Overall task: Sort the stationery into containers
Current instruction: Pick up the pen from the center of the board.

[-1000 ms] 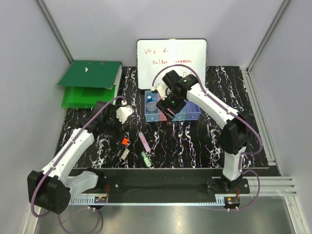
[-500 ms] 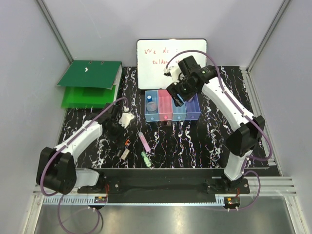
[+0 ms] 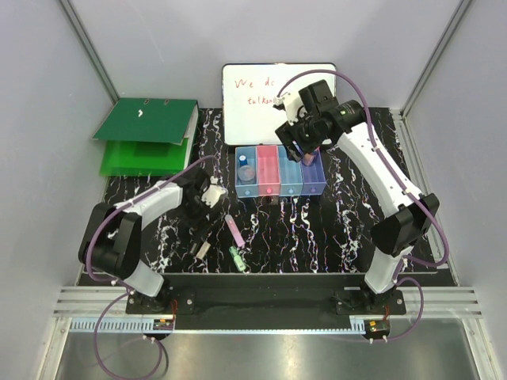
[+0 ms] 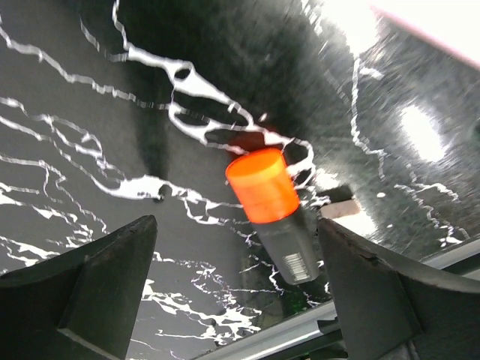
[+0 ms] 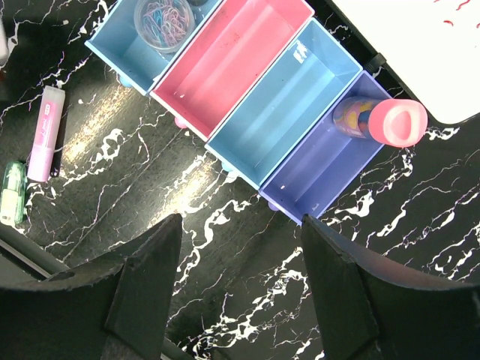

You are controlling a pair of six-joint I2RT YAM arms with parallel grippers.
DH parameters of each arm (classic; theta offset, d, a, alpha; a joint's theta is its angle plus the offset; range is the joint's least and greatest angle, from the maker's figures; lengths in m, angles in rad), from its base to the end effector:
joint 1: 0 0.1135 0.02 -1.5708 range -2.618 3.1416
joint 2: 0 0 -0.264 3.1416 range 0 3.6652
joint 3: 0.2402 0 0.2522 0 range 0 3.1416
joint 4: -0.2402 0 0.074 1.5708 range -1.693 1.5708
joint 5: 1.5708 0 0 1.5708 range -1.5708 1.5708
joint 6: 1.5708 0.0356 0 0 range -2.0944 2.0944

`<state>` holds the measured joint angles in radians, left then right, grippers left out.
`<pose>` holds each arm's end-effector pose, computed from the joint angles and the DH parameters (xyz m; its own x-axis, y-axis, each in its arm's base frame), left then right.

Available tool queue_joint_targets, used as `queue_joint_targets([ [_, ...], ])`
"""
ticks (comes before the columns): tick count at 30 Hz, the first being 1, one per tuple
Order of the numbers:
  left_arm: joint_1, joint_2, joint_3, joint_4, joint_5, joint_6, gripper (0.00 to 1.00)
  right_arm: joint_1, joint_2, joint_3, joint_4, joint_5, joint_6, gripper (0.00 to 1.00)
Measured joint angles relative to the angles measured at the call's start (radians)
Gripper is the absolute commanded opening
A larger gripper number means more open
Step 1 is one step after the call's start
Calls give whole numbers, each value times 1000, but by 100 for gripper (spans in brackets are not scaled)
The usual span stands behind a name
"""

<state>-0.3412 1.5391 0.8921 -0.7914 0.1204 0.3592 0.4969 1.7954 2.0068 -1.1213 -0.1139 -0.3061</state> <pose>0.2414 -0.0903 0.1692 -0.7525 0.6375 -0.1654 0.6534 0.7543 -0.0651 0.3258 0.1813 0.3946 -0.5005 -0.6120 -0.6123 -0.7192 0.6877 -0.0994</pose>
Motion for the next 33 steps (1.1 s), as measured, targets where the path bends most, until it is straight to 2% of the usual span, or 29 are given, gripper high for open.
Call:
queue_joint_targets([
  [1,-6,6,8,0,0,-3,84,0,0,0,0,0,0,72],
  [7,-34,64,29,3,3,-14,80,-1,0,17,2,1,0,73],
  [10,-40,79,35,-2,-8,-18,71,-1,0,43,3,1,0,72],
  [11,-40,82,37,-1,-10,-19,62,-1,0,50,3,1,0,72],
  [13,-40,89,42,0,-19,-17,53,-1,0,64,4,1,0,72],
  [14,-40,93,44,-1,-24,-18,41,-1,0,69,4,1,0,72],
  [15,-40,98,47,0,-30,-17,35,-1,0,73,6,1,0,72],
  [17,-40,103,50,-2,-36,-20,28,-1,0,76,8,1,0,72],
  [20,-40,108,56,-11,-41,-20,12,-1,0,77,10,1,0,72],
  [21,-40,110,58,-12,-42,-20,2,-1,0,77,10,2,0,72],
  [33,-41,118,80,-29,-54,-24,0,-3,0,77,11,19,0,72],
])
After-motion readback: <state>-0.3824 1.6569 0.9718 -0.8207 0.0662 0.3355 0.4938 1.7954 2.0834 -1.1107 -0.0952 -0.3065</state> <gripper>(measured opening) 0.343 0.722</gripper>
